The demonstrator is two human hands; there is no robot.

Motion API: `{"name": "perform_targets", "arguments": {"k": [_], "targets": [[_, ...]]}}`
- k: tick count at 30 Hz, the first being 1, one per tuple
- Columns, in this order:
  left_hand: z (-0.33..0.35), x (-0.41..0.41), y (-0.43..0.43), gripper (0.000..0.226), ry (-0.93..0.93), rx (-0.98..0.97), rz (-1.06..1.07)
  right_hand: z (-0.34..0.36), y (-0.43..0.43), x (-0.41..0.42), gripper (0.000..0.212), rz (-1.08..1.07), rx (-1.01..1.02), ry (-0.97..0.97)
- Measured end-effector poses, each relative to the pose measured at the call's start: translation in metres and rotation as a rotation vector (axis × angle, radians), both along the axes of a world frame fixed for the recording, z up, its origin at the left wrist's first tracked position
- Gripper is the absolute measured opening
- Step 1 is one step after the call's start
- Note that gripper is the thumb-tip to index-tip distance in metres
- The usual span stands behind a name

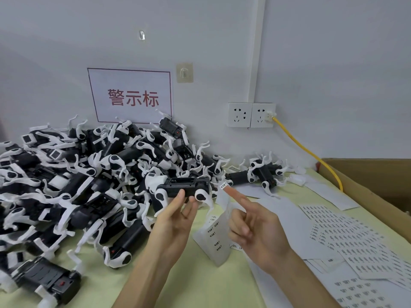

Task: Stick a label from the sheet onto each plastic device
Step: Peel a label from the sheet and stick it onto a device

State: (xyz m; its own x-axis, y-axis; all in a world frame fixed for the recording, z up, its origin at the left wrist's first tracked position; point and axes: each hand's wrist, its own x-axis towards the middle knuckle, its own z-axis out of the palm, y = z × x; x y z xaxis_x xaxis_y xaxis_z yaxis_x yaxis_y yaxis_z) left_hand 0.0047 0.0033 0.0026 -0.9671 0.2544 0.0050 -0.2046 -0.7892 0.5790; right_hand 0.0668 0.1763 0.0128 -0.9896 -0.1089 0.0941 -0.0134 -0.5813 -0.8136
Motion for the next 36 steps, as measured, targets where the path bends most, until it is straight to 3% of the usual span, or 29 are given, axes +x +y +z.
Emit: {"name": "perform_targets", "arguments": {"k": [4, 7, 11, 22, 28, 36], "targets": [[0.000, 0.004, 0.004, 0.013, -0.004, 0.051, -0.040, -0.005, -0.008, 0.004, 0.049, 0.219, -0.092, 0.026], [-0.003, 0.007, 0.007, 0.021, 0.028, -0.031, -0.061, -0.010, -0.016, 0.005, 0.057, 0.333, -0.074, 0.033], [-0.004, 0.011, 0.014, 0.033, 0.032, -0.104, -0.064, -0.016, -0.026, 0.007, 0.054, 0.405, -0.039, 0.037], [-0.004, 0.021, 0.024, 0.043, -0.119, -0.042, -0.211, -0.024, -0.031, 0.004, 0.052, 0.370, -0.193, -0.031], [-0.005, 0.022, 0.022, 0.037, -0.049, -0.084, -0.238, -0.023, -0.034, 0.005, 0.050, 0.334, -0.215, -0.057], [-0.004, 0.026, 0.023, 0.055, -0.047, -0.199, -0.240, -0.024, -0.037, 0.007, 0.048, 0.320, -0.223, -0.074]]}}
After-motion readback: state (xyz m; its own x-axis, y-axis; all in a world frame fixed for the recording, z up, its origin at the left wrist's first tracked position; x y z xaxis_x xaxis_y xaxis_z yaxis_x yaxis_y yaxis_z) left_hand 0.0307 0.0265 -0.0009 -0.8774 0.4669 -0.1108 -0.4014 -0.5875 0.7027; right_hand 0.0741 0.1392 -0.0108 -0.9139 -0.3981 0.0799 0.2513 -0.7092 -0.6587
